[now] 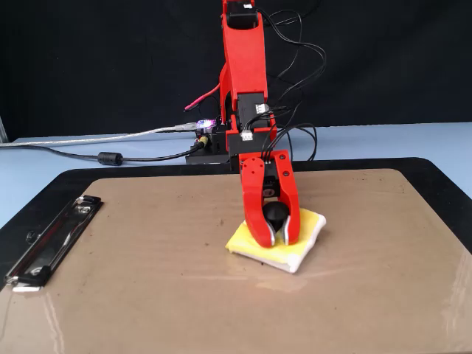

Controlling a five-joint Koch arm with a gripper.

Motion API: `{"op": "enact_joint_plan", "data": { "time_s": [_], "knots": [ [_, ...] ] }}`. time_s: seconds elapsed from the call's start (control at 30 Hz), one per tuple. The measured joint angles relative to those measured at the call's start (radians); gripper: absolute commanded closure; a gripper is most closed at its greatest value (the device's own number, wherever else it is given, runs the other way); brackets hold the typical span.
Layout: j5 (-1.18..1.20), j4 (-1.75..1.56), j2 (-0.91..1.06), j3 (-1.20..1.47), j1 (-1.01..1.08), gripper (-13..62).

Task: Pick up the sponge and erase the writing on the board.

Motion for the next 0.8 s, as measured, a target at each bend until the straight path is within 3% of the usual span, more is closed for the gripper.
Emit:
{"op": "enact_joint_plan", "data": {
  "time_s": [0.2, 0.27, 0.47, 0.57, 0.7, 0.8],
  "knots": [
    [0.067, 0.031, 0.46, 0.469, 0.123, 57.6],
    [0.133, 0.035, 0.44, 0.431, 0.164, 57.6],
    [0.227, 0.015, 0.117, 0.098, 0.25, 57.6],
    [0.232, -0.003, 0.212, 0.232, 0.245, 57.6],
    [0.241, 0.025, 0.523, 0.528, 0.227, 57.6],
    [0.255, 0.043, 0.525, 0.512, 0.229, 57.6]
  ]
}}
